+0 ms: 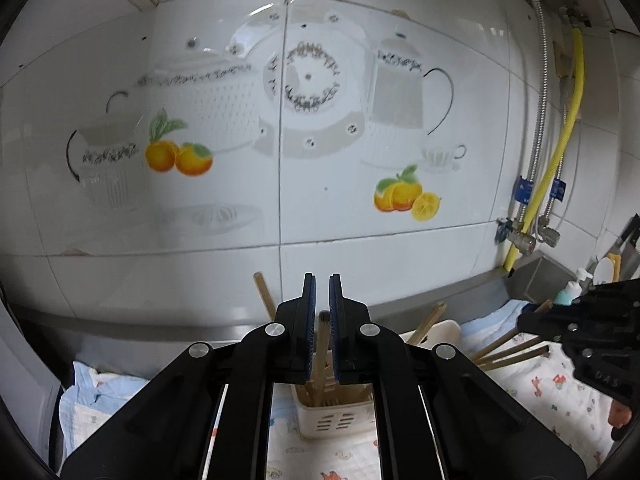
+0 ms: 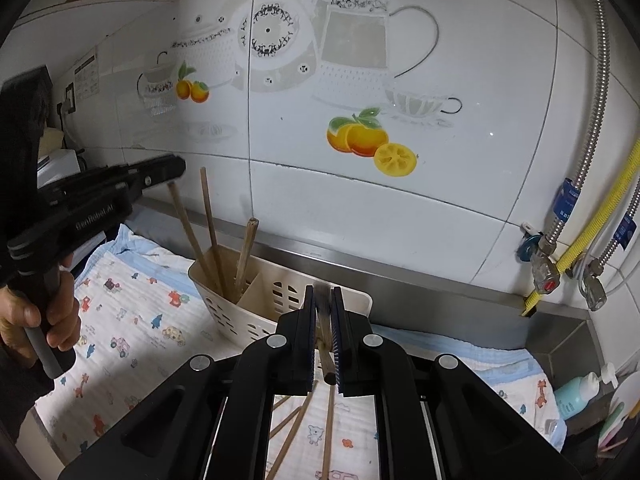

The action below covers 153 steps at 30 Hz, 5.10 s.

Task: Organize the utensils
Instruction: 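Open both grippers to drop the chopsticks into the holder, then lower both grippers toward the remaining chopsticks on the cloth, then close the left gripper on a chopstick while the right gripper grasps another, then lift the chopsticks in both grippers over the utensil holder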

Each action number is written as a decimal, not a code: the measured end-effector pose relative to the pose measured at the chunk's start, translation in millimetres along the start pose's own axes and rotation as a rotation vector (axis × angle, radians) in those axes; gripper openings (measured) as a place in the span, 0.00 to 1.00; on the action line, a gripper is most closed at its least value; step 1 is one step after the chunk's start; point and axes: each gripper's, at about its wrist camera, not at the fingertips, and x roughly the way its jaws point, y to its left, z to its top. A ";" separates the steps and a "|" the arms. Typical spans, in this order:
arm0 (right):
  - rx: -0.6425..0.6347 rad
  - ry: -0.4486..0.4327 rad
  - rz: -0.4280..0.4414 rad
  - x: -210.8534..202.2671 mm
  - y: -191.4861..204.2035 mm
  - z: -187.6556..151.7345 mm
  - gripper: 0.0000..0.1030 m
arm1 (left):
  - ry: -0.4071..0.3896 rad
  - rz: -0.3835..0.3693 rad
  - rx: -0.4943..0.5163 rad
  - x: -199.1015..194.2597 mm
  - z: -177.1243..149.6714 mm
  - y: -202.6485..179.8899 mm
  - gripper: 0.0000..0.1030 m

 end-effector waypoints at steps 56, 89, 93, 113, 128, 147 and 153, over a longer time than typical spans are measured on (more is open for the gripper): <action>0.235 0.237 0.014 19.2 -7.2 -260.3 0.15 | 0.422 -0.190 -0.042 -83.8 -254.5 -50.9 0.34; 0.189 0.220 -0.032 17.9 -2.7 -260.0 0.06 | 0.508 -0.121 0.021 -46.8 -268.9 -67.5 0.07; 0.178 0.189 -0.038 2.5 -0.8 -252.4 0.06 | 0.512 -0.128 0.006 -48.5 -266.4 -63.5 0.07; 0.089 -0.060 -0.018 -95.1 21.4 -169.3 0.06 | 0.305 -0.174 -0.025 -104.8 -201.6 -44.8 0.05; 0.050 -0.102 0.053 -116.5 35.1 -119.3 0.06 | 0.209 -0.183 -0.022 -124.0 -154.8 -25.3 0.05; -0.007 -0.241 0.027 -110.1 28.0 8.5 0.06 | 0.127 -0.148 0.054 -111.4 -86.8 -24.1 0.05; 0.010 -0.230 -0.022 -80.6 14.0 29.6 0.06 | 0.068 -0.144 0.067 -108.9 -49.0 -25.0 0.05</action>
